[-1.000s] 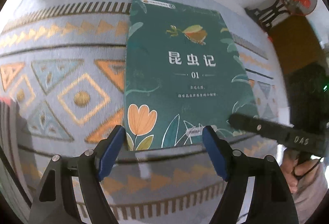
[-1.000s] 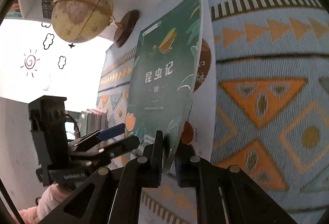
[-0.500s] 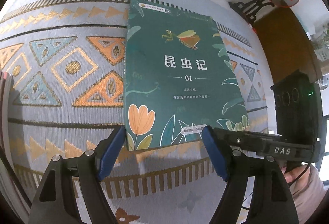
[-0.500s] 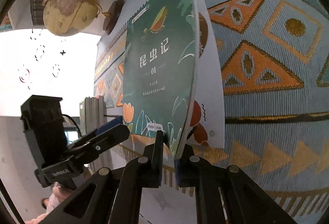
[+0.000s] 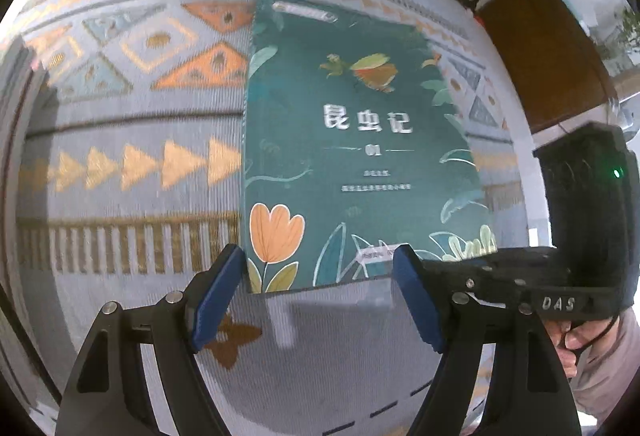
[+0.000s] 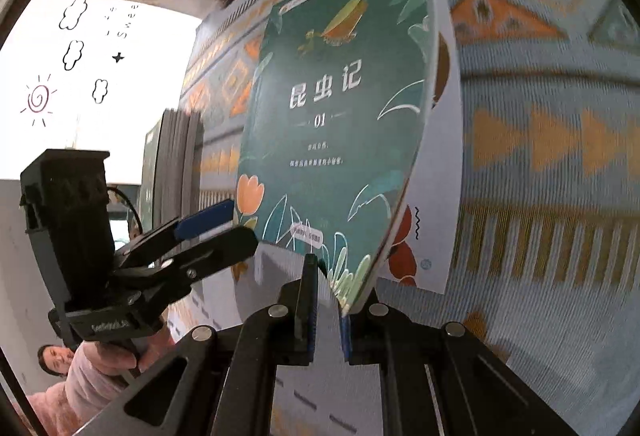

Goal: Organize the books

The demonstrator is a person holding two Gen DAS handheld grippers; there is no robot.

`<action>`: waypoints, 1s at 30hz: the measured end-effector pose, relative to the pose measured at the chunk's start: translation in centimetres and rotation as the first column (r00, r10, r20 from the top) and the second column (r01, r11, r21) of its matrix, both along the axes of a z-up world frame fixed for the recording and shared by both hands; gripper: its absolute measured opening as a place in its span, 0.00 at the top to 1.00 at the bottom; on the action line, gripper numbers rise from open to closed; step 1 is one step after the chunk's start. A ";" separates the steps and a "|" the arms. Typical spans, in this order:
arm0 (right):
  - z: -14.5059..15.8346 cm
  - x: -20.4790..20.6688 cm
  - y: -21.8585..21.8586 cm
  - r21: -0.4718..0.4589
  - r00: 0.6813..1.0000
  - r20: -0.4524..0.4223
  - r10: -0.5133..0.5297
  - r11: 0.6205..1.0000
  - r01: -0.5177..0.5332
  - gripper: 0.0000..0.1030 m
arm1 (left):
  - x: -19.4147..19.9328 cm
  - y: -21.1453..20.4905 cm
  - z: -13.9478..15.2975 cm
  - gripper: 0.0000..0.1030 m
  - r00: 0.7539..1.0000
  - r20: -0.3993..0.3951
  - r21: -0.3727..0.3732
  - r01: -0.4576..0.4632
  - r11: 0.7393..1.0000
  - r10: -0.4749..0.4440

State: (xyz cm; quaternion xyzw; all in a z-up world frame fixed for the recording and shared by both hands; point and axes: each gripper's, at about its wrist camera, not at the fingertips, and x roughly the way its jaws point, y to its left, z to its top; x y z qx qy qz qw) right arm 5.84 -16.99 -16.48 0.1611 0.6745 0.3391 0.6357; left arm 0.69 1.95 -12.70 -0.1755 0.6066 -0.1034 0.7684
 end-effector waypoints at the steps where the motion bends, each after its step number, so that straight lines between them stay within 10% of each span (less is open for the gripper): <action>1: -0.3 -0.5 -0.1 0.003 1.000 -0.002 -0.011 1.000 0.011 0.92 | 0.2 0.0 0.1 0.27 1.000 0.013 0.002 0.003 1.000 -0.003; 7: -0.5 -1.5 -0.2 0.013 0.999 0.013 -0.044 0.999 0.044 0.93 | 2.2 -1.2 -0.3 0.27 0.998 0.018 0.061 0.057 0.997 -0.058; 12: -0.7 -1.8 -0.8 0.026 0.997 0.012 -0.075 0.997 0.075 0.95 | 1.7 -3.6 -0.3 0.50 0.989 0.005 -0.114 0.147 0.983 -0.148; 14: -0.5 -2.0 -0.6 0.019 0.997 0.025 -0.075 0.997 0.075 0.95 | 1.6 -5.7 0.2 0.51 0.979 0.047 0.001 0.196 0.981 -0.196; 25: 2.1 -1.2 -2.7 -0.021 0.986 0.111 -0.126 0.991 0.129 0.96 | 3.5 -0.9 0.7 0.29 0.993 0.013 0.109 0.116 0.987 -0.118; 28: 3.3 0.8 -4.2 -0.074 0.968 0.178 -0.179 0.978 0.195 0.86 | 4.5 1.4 0.2 0.22 0.999 0.014 0.117 0.044 0.992 -0.046; 30: 3.1 2.0 -5.2 -0.097 0.953 0.193 -0.235 0.962 0.257 0.55 | 5.1 2.5 -0.5 0.22 1.000 -0.005 0.108 0.009 0.994 -0.009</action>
